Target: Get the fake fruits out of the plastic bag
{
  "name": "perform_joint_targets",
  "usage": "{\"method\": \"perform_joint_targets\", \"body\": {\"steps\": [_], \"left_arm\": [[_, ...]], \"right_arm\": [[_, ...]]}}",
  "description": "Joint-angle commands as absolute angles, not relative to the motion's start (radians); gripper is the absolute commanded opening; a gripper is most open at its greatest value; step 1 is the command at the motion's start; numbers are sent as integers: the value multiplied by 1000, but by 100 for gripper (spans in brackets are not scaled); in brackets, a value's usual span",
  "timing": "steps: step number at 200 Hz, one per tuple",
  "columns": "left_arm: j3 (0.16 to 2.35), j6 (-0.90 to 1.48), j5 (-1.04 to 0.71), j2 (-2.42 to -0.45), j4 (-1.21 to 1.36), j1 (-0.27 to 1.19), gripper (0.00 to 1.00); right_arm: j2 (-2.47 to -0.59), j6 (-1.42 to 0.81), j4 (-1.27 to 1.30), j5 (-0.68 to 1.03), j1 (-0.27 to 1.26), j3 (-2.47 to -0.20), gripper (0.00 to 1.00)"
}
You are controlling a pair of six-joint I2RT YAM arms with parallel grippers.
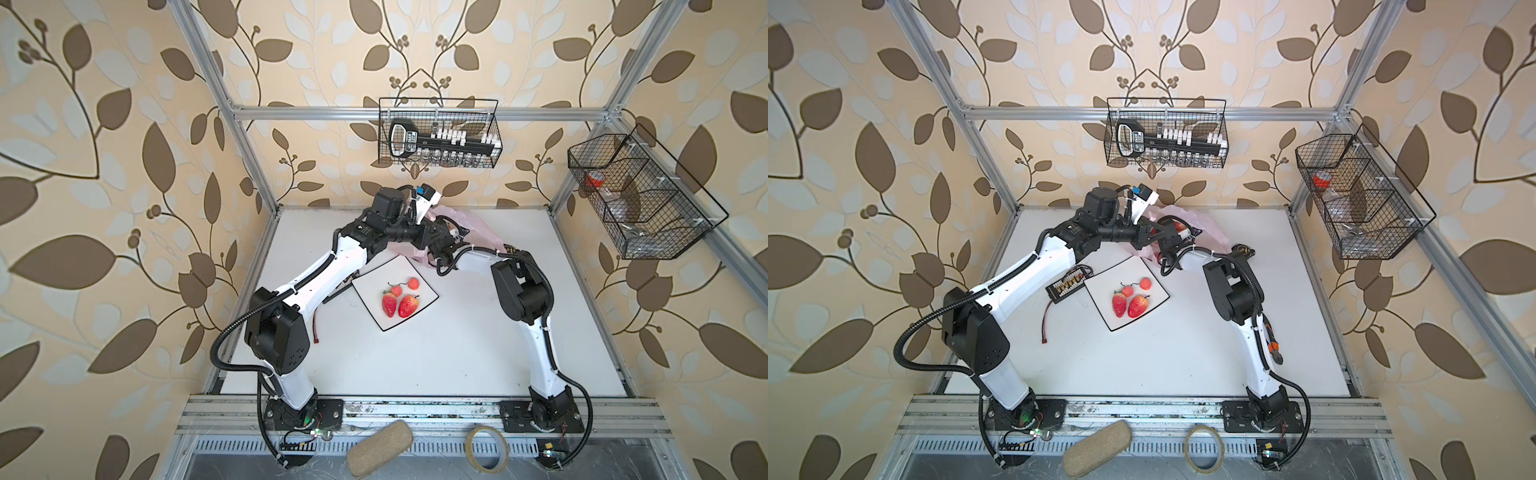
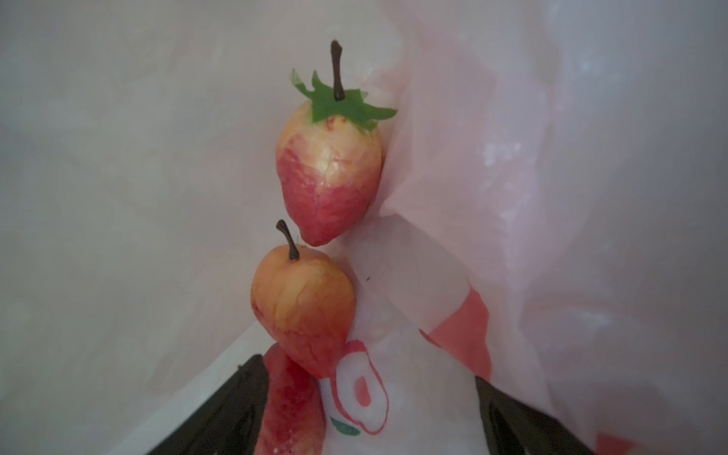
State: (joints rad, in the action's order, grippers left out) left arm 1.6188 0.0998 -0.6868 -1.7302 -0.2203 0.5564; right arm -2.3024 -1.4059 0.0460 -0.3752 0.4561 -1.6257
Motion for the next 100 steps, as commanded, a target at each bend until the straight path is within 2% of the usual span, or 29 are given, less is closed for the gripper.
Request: {"method": "perform_joint_targets", "body": {"steps": [1,25,55,100], "left_arm": [[1703,57,-835,-1733,-209,566,0],[1714,40,-899,-1734,-224,572,0],[1697,20,-940,-1724,-230,573,0],[1682,-6,-834,-1713,-252,571,0]], "right_arm": [[-2327,-1454,40,-352,461,-1663,84],[-2346,-1454,40,-352,453,-1688,80],[-2355,-1439,38,-346,437,-1708,68],[-2288,-1354,72,-348,416,-1648,50]]}}
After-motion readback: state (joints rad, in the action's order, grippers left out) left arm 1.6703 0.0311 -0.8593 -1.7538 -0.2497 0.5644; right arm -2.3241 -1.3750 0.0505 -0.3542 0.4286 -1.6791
